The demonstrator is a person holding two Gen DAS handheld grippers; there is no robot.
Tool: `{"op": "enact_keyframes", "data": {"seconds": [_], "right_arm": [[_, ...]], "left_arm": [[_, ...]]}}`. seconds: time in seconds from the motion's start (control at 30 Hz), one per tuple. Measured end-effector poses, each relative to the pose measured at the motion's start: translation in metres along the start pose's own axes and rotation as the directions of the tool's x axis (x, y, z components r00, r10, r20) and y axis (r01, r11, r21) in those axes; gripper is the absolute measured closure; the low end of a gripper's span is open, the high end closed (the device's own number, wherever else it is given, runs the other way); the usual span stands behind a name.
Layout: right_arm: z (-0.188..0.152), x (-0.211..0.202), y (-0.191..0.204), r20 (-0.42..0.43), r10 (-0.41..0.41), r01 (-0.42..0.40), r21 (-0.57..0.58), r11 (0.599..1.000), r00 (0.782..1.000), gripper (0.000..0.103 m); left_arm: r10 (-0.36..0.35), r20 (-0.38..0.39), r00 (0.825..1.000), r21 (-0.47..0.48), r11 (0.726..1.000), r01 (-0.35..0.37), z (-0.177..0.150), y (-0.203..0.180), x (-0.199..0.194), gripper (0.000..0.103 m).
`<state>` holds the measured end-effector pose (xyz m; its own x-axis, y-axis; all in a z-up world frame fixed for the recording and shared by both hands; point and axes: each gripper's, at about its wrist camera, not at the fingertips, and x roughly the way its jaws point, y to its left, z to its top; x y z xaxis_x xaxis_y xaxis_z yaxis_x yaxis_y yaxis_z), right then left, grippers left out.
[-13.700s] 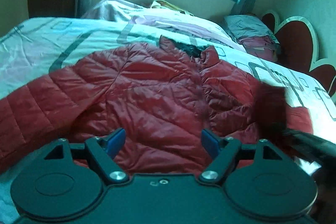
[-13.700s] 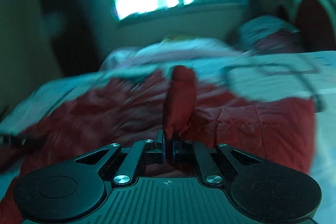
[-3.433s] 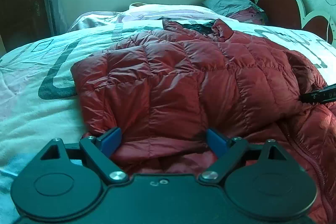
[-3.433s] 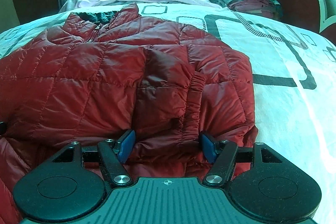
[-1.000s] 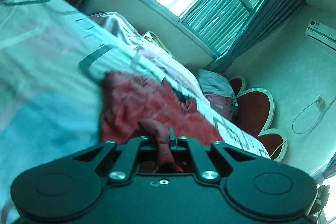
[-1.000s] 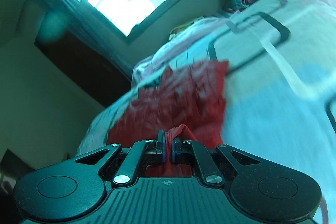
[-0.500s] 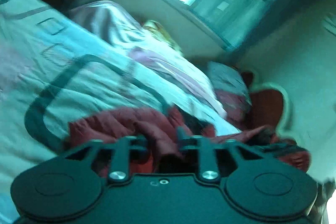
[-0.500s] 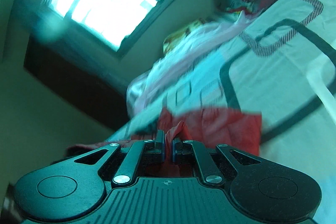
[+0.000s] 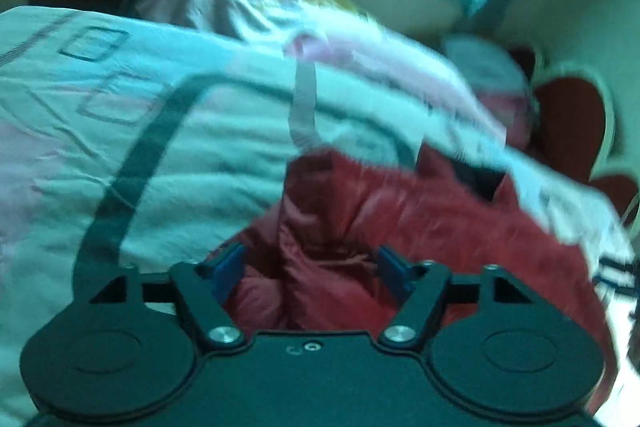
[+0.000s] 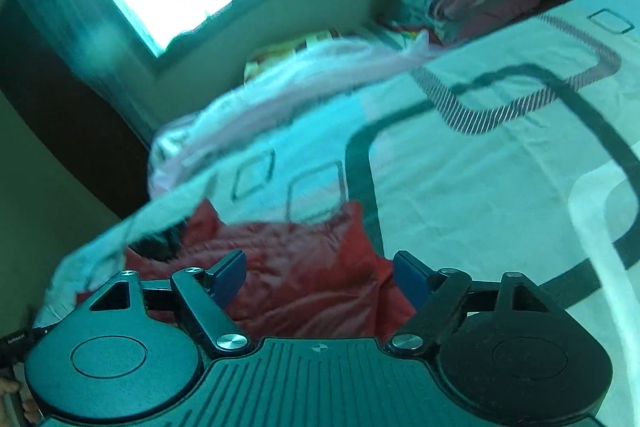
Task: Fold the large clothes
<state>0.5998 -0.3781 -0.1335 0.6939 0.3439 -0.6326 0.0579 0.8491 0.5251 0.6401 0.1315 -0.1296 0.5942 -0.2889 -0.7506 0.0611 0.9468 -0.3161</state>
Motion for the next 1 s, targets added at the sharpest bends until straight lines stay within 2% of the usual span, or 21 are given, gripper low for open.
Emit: {"op": "enact_keyframes", "data": {"seconds": [0.03,0.07,0.1,0.13,0.17,0.2,0.23,0.3,0.4,0.47,0.57,0.67,0.77,0.93,1.0], "right_arm": [[0.0,0.008,0.001,-0.029,-0.017,0.017,-0.013,1.0,0.999,0.026],[-0.001,0.013,0.003,-0.047,-0.027,0.025,-0.032,0.999,0.999,0.032],[-0.002,0.021,0.004,-0.071,-0.036,0.032,-0.052,0.998,0.997,0.049],[-0.004,0.025,0.006,-0.084,-0.048,0.042,-0.073,0.996,0.995,0.066],[-0.005,0.028,0.008,-0.086,-0.047,0.039,-0.097,0.995,0.995,0.074],[-0.007,0.027,0.011,-0.077,-0.039,0.029,-0.122,0.992,0.996,0.09],[-0.008,0.024,0.015,-0.053,-0.037,0.028,-0.156,0.987,0.998,0.097],[-0.009,0.011,0.025,0.031,-0.03,0.036,-0.222,0.974,0.999,0.098],[-0.003,-0.003,0.031,0.124,-0.003,0.036,-0.265,0.963,0.992,0.098],[0.002,-0.004,0.035,0.164,-0.004,0.052,-0.29,0.956,0.986,0.098],[0.007,0.014,0.036,0.143,-0.046,0.087,-0.298,0.95,0.989,0.098],[0.005,0.043,0.023,0.068,-0.116,0.13,-0.259,0.957,0.991,0.098],[-0.002,0.066,0.009,0.012,-0.159,0.158,-0.217,0.963,0.987,0.098],[-0.004,0.068,0.004,0.022,-0.164,0.165,-0.212,0.963,0.986,0.098],[-0.002,0.067,0.004,0.01,-0.16,0.159,-0.208,0.965,0.987,0.098]], "left_arm": [[0.015,-0.023,1.0,0.029,0.999,-0.014,0.001,-0.003,0.007,0.041],[0.019,-0.029,0.999,0.051,0.999,-0.018,0.001,-0.005,0.011,0.047],[0.018,-0.028,0.999,0.071,0.997,-0.016,0.001,-0.009,0.012,0.068],[0.015,-0.028,0.999,0.084,0.996,-0.013,0.002,-0.011,0.014,0.08],[0.01,-0.019,1.0,0.097,0.995,-0.008,0.002,-0.014,0.014,0.095],[0.005,0.004,1.0,0.114,0.993,-0.006,0.001,-0.017,0.012,0.096],[0.014,0.04,0.999,0.14,0.99,-0.02,0.0,-0.022,0.008,0.097],[0.0,0.134,0.991,0.165,0.986,-0.022,0.0,-0.027,-0.006,0.097],[-0.036,0.264,0.964,0.135,0.991,0.0,0.007,-0.026,-0.025,0.097],[-0.04,0.301,0.953,0.122,0.993,0.003,0.013,-0.026,-0.028,0.097],[0.016,0.241,0.97,0.132,0.99,-0.049,0.02,-0.026,-0.004,0.097],[0.066,0.155,0.986,0.113,0.99,-0.084,0.019,-0.022,0.031,0.097],[0.087,0.128,0.988,0.105,0.989,-0.101,0.015,-0.021,0.05,0.097],[0.117,0.123,0.986,0.143,0.981,-0.134,0.015,-0.026,0.058,0.097],[0.117,0.107,0.987,0.153,0.979,-0.132,0.017,-0.027,0.058,0.094]]}}
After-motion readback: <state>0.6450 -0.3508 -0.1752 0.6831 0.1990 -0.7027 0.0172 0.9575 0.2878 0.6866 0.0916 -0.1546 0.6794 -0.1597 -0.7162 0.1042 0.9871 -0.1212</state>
